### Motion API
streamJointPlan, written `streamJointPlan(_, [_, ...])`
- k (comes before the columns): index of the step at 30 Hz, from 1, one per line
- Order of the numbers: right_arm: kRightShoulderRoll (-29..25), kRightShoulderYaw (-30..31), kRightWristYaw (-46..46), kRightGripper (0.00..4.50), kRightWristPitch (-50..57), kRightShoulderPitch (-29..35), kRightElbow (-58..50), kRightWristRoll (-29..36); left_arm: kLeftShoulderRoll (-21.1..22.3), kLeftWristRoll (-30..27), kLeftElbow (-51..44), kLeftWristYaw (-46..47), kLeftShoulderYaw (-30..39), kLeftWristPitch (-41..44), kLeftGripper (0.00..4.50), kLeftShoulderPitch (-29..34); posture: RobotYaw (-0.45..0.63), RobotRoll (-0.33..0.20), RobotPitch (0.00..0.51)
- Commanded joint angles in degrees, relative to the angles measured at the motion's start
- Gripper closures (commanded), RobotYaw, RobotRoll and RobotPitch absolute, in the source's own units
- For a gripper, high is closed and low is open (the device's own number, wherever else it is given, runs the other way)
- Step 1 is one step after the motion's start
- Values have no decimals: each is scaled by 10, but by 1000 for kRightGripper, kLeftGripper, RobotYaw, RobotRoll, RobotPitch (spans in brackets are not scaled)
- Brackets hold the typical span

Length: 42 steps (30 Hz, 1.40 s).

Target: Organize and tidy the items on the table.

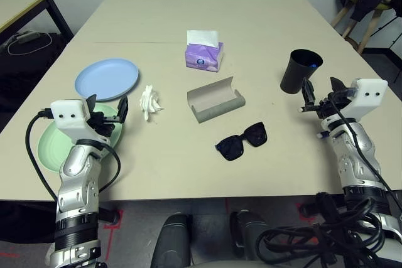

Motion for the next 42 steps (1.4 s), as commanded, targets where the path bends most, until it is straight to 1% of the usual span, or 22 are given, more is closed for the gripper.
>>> streamJointPlan(1, [-2,-2,-2,13,-1,3,5,-3,-3,2,9,-1,-10,0,39,-2,60,0,78])
streamJointPlan(6, [-4,-1,0,13,-2,5,4,-4,-5,3,14,-1,-17,-3,39,-6,60,0,77])
streamJointPlan(10, [-5,10,25,13,-4,2,3,1,-4,2,16,-1,-18,-5,39,-6,63,0,76])
streamJointPlan(12, [-3,14,59,13,-18,0,0,16,-3,1,17,-1,-18,-5,39,-7,66,0,75])
streamJointPlan(15, [-16,43,179,13,-24,5,-17,53,0,1,21,-3,-18,-5,39,-11,70,0,76])
streamJointPlan(17, [-39,73,274,13,6,2,-34,82,5,3,29,-8,-20,-7,39,-19,75,0,78])
streamJointPlan(19, [-55,94,333,13,12,-6,-36,92,8,4,36,-11,-22,-8,39,-27,77,0,79])
streamJointPlan(21, [-67,113,384,13,12,-16,-37,97,9,4,40,-11,-22,-9,39,-33,81,0,80])
streamJointPlan(23, [-74,123,416,13,9,-23,-35,96,9,4,42,-11,-22,-9,39,-35,83,0,81])
streamJointPlan(27, [-92,170,519,13,0,-32,-46,93,4,4,31,-9,-23,-10,39,-23,87,0,82])
streamJointPlan(31, [-101,195,589,13,-21,-32,-44,93,5,3,28,-8,-23,-8,39,-21,97,0,83])
streamJointPlan(38, [-110,207,667,13,-77,-49,-2,80,18,1,23,-13,-19,1,39,-22,111,0,84])
streamJointPlan(42, [-110,209,693,13,-104,-55,22,75,43,-26,11,-26,-11,68,39,-28,122,0,86])
